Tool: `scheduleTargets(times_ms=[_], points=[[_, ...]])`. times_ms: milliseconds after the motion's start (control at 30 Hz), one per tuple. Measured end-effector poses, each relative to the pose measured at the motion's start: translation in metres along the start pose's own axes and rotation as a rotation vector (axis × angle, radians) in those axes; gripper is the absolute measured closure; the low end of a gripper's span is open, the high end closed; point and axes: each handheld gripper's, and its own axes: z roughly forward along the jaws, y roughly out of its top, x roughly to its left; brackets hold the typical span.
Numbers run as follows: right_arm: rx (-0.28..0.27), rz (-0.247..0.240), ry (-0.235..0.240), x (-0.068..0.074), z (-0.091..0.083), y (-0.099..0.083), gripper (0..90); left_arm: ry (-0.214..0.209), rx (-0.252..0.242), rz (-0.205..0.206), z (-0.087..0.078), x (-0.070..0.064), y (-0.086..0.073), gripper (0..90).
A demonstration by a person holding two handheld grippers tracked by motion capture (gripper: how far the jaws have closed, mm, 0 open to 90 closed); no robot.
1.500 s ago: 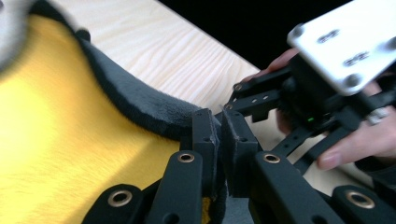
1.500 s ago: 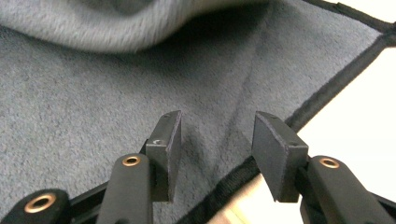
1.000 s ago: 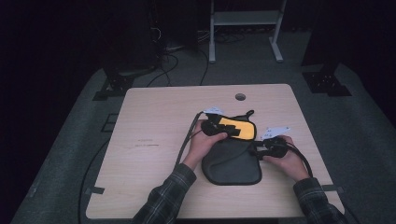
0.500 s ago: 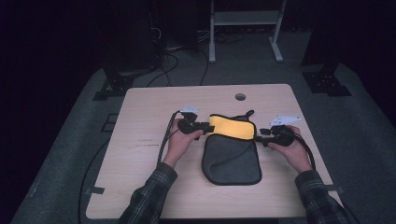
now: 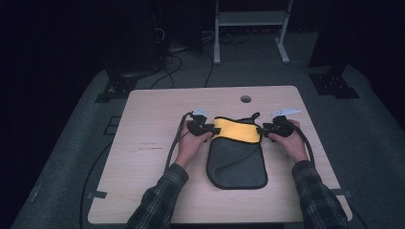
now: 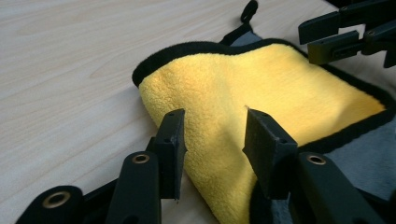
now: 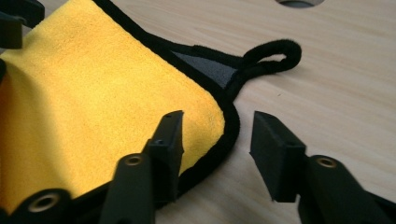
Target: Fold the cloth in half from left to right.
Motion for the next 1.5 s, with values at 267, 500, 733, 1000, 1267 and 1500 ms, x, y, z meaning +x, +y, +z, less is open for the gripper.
scheduleTargets(times_ms=[267, 500, 733, 1000, 1267, 1500], points=[[0.005, 0.035, -0.004, 0.000, 0.002, 0.000, 84.8, 0.011, 0.034, -0.005, 0.005, 0.003, -0.003, 82.5], [0.009, 0.045, -0.004, 0.001, 0.001, 0.007, 89.3, -0.001, 0.022, -0.027, 0.003, 0.004, -0.005, 83.1], [-0.048, 0.010, -0.007, 0.013, 0.003, 0.035, 89.7, 0.044, 0.005, -0.031, -0.006, 0.011, -0.009, 54.3], [-0.057, -0.030, 0.002, 0.026, 0.007, 0.051, 89.7, 0.070, -0.012, 0.002, -0.003, 0.015, 0.002, 48.9], [-0.029, -0.059, 0.012, 0.028, 0.002, 0.036, 72.2, 0.101, 0.007, 0.023, 0.017, 0.009, 0.025, 47.6], [-0.041, -0.095, 0.023, 0.034, -0.010, 0.029, 64.6, 0.133, 0.070, 0.017, 0.024, 0.014, 0.024, 83.8]])
